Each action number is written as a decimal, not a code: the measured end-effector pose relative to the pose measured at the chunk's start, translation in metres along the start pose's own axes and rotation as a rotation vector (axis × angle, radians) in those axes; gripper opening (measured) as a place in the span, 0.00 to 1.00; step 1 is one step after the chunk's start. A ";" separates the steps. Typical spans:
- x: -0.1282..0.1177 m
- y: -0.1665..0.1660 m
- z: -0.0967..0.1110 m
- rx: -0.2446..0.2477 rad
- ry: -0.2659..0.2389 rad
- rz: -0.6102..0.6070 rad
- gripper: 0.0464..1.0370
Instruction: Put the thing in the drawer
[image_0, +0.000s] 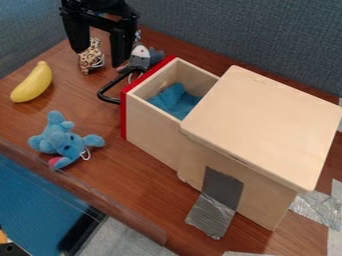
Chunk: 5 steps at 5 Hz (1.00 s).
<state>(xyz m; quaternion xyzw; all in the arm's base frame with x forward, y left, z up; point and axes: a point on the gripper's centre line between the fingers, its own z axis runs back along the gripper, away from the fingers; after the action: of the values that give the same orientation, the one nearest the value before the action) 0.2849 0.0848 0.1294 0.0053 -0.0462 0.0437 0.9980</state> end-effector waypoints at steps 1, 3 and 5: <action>-0.001 0.000 -0.009 -0.006 0.030 0.000 0.96; 0.043 0.061 -0.016 0.029 0.015 0.134 0.96; 0.079 0.111 -0.037 0.057 -0.013 0.238 0.96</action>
<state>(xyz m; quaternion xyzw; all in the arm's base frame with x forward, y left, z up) 0.3574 0.2030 0.1003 0.0285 -0.0517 0.1633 0.9848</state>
